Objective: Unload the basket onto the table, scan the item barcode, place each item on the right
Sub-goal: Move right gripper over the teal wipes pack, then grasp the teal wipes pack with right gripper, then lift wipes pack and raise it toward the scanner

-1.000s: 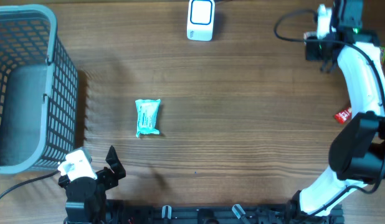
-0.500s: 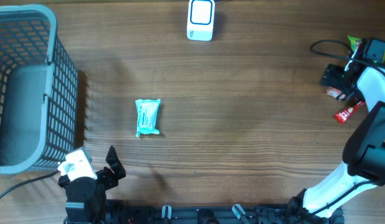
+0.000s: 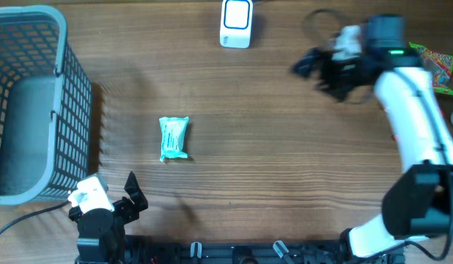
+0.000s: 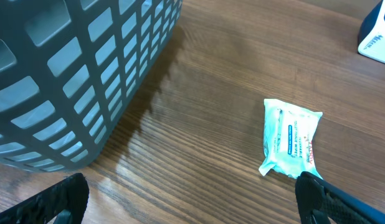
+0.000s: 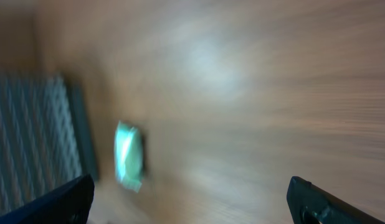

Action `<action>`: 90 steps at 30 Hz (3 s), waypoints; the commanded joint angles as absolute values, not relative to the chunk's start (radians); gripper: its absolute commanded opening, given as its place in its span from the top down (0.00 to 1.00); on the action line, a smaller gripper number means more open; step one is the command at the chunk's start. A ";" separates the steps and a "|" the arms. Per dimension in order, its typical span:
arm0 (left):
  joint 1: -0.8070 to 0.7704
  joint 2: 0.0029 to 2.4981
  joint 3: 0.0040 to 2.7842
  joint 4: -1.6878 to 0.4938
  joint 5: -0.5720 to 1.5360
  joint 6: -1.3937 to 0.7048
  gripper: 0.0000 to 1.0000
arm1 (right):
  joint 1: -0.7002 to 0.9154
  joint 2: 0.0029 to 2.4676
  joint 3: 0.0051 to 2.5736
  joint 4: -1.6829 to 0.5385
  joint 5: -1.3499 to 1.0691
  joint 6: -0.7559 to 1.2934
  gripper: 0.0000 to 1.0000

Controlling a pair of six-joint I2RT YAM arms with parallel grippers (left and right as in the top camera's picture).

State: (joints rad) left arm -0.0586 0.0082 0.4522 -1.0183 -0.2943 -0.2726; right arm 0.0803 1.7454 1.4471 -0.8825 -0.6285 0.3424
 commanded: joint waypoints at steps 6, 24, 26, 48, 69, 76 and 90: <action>-0.055 0.005 0.449 -1.018 -0.304 -0.278 0.00 | 0.538 1.929 1.393 -0.693 -0.751 0.512 0.00; -0.055 0.005 0.449 -1.017 -0.304 -0.278 0.00 | 0.756 2.178 1.393 -0.342 -0.630 0.889 0.00; -0.055 0.005 0.449 -1.018 -0.304 -0.278 0.00 | 0.770 2.189 1.393 -0.333 -0.593 0.902 0.00; -0.055 0.005 0.449 -1.017 -0.304 -0.278 0.00 | 0.707 2.246 1.426 -0.433 -0.471 0.916 0.95; -0.055 0.005 0.449 -1.018 -0.304 -0.278 0.00 | 0.535 1.920 1.482 -1.261 -1.068 1.303 0.95; -0.055 0.005 0.449 -1.018 -0.304 -0.278 0.00 | 0.535 1.921 1.482 -1.261 -1.073 1.507 0.96; -0.055 0.005 0.449 -1.018 -0.304 -0.278 0.00 | 0.512 1.926 1.482 -0.956 -1.001 2.067 0.96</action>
